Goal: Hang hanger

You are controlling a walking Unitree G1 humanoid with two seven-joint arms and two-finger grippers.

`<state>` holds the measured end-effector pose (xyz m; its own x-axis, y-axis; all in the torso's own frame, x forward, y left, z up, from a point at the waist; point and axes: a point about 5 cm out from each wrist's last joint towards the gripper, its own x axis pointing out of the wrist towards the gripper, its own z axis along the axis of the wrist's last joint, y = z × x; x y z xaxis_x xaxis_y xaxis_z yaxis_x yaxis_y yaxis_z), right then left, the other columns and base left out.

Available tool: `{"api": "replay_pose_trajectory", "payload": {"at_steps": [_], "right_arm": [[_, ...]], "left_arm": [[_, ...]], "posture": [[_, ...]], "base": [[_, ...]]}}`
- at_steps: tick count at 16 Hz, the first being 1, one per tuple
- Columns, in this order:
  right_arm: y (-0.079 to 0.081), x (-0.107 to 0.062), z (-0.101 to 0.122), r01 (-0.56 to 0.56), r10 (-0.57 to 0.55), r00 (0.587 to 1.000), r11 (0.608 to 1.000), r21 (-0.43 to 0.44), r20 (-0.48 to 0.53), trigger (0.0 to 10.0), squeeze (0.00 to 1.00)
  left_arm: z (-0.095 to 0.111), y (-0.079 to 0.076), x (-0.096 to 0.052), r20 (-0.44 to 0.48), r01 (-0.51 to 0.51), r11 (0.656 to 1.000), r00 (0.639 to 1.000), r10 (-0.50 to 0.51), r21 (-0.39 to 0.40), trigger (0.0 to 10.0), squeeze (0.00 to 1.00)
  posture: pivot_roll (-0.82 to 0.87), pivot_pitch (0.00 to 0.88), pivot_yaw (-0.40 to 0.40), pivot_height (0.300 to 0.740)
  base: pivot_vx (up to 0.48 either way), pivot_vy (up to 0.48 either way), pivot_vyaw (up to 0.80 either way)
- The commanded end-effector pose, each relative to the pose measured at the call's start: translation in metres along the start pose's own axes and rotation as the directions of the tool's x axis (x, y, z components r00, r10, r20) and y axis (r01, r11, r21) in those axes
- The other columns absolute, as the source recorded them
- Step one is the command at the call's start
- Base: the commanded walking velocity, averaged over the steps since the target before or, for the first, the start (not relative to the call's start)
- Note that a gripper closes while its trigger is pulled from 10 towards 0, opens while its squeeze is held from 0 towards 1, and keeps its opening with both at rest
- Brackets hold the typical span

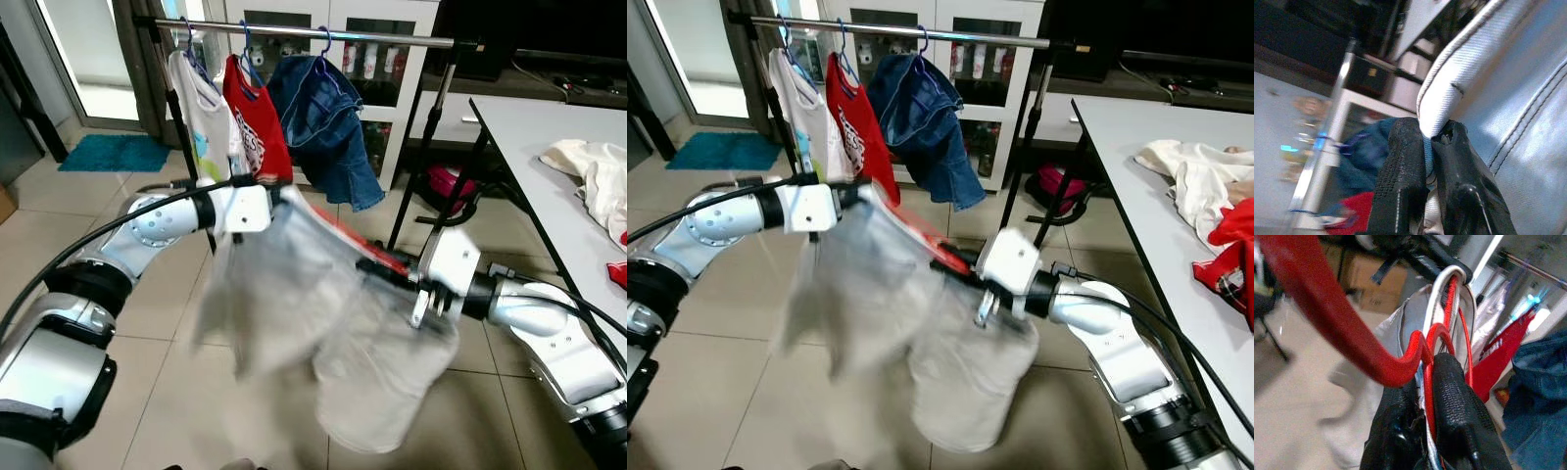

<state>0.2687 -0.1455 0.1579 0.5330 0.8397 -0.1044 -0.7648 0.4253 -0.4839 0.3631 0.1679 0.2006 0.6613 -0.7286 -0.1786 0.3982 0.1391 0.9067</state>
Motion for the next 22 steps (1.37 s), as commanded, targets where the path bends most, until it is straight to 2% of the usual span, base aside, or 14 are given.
{"api": "replay_pose_trajectory", "payload": {"at_steps": [1, 4, 6, 7, 8, 10, 11, 12, 13, 14, 16, 17, 21, 22], "right_arm": [[0.003, -0.033, -0.03, 0.052, -0.024, 0.987, 0.984, 0.169, -0.161, 10.0, 0.0], [0.002, -0.035, -0.034, 0.137, -0.086, 0.976, 0.956, 0.261, -0.198, 10.0, 0.0], [-0.004, -0.035, -0.035, 0.309, -0.236, 0.943, 0.882, 0.356, -0.235, 10.0, 0.0], [-0.008, -0.035, -0.037, 0.397, -0.309, 0.911, 0.835, 0.382, -0.271, 10.0, 0.0], [-0.009, -0.035, -0.037, 0.421, -0.33, 0.901, 0.818, 0.391, -0.281, 10.0, 0.0], [-0.02, -0.039, -0.037, 0.605, -0.505, 0.794, 0.712, 0.356, -0.34, 10.0, 0.0], [-0.023, -0.039, -0.036, 0.64, -0.542, 0.767, 0.684, 0.35, -0.343, 10.0, 0.0], [-0.029, -0.04, -0.03, 0.688, -0.608, 0.725, 0.657, 0.307, -0.323, 10.0, 0.0], [-0.031, -0.039, -0.024, 0.704, -0.639, 0.71, 0.655, 0.275, -0.295, 10.0, 0.0], [-0.032, -0.039, -0.022, 0.712, -0.654, 0.701, 0.663, 0.232, -0.284, 10.0, 0.0], [-0.031, -0.036, -0.021, 0.701, -0.645, 0.711, 0.682, 0.209, -0.281, 10.0, 0.0], [-0.03, -0.033, -0.02, 0.693, -0.638, 0.719, 0.692, 0.204, -0.276, 10.0, 0.0], [-0.03, -0.031, -0.02, 0.683, -0.632, 0.726, 0.708, 0.18, -0.27, 10.0, 0.0], [-0.03, -0.031, -0.02, 0.675, -0.626, 0.732, 0.717, 0.172, -0.269, 10.0, 0.0]], "left_arm": [[-0.068, 0.068, -0.103, -0.457, -0.459, 0.884, 0.77, 0.446, 0.091, 0.0, 0.0], [-0.074, 0.069, -0.115, -0.491, -0.511, 0.835, 0.684, 0.54, 0.206, 0.0, 0.0], [-0.077, 0.064, -0.124, -0.493, -0.579, 0.773, 0.608, 0.622, 0.261, 0.0, 0.0], [-0.078, 0.058, -0.125, -0.489, -0.613, 0.749, 0.588, 0.644, 0.251, 0.0, 0.0], [-0.078, 0.055, -0.125, -0.488, -0.623, 0.743, 0.583, 0.65, 0.246, 0.0, 0.0], [-0.079, 0.032, -0.12, -0.487, -0.674, 0.699, 0.541, 0.686, 0.237, 0.0, 0.0], [-0.078, 0.027, -0.118, -0.482, -0.686, 0.69, 0.535, 0.694, 0.232, 0.0, 0.0], [-0.074, 0.015, -0.11, -0.458, -0.691, 0.688, 0.55, 0.698, 0.219, 0.0, 0.0], [-0.068, 0.005, -0.102, -0.431, -0.68, 0.703, 0.58, 0.691, 0.211, 0.0, 0.0], [-0.055, -0.006, -0.086, -0.363, -0.643, 0.738, 0.65, 0.668, 0.205, 0.0, 0.0], [-0.037, -0.019, -0.068, -0.25, -0.584, 0.79, 0.75, 0.612, 0.183, 0.0, 0.0], [-0.027, -0.029, -0.059, -0.203, -0.569, 0.812, 0.786, 0.584, 0.133, 0.0, 0.0], [-0.001, -0.046, -0.043, -0.073, -0.525, 0.851, 0.849, 0.523, -0.009, 0.0, 0.0], [-0.002, -0.048, -0.042, -0.105, -0.553, 0.826, 0.833, 0.543, -0.111, 0.0, 0.0]], "posture": [[-0.11, 0.0, -0.019, 0.74], [-0.11, 0.0, -0.02, 0.74], [-0.11, 0.0, -0.02, 0.74], [-0.11, 0.0, -0.018, 0.74], [-0.11, 0.0, -0.018, 0.74], [-0.11, 0.0, -0.019, 0.74], [-0.11, 0.0, -0.02, 0.74], [-0.11, 0.0, -0.021, 0.74], [-0.11, 0.0, -0.021, 0.74], [-0.11, 0.0, -0.024, 0.74], [-0.11, 0.0, -0.026, 0.74], [-0.11, 0.0, -0.027, 0.74], [-0.11, 0.0, -0.034, 0.74], [-0.11, 0.0, -0.034, 0.74]], "base": [[0.0, 0.0, 0.0], [0.0, 0.0, 0.0], [0.0, 0.0, 0.0], [0.0, 0.0, 0.0], [0.0, 0.0, 0.0], [0.0, 0.0, 0.0], [0.0, 0.0, 0.0], [0.0, 0.0, 0.0], [0.0, 0.0, 0.0], [0.0, 0.0, 0.0], [0.0, 0.0, 0.0], [0.0, 0.0, 0.0], [0.0, 0.0, 0.0], [0.0, 0.0, 0.0]]}}
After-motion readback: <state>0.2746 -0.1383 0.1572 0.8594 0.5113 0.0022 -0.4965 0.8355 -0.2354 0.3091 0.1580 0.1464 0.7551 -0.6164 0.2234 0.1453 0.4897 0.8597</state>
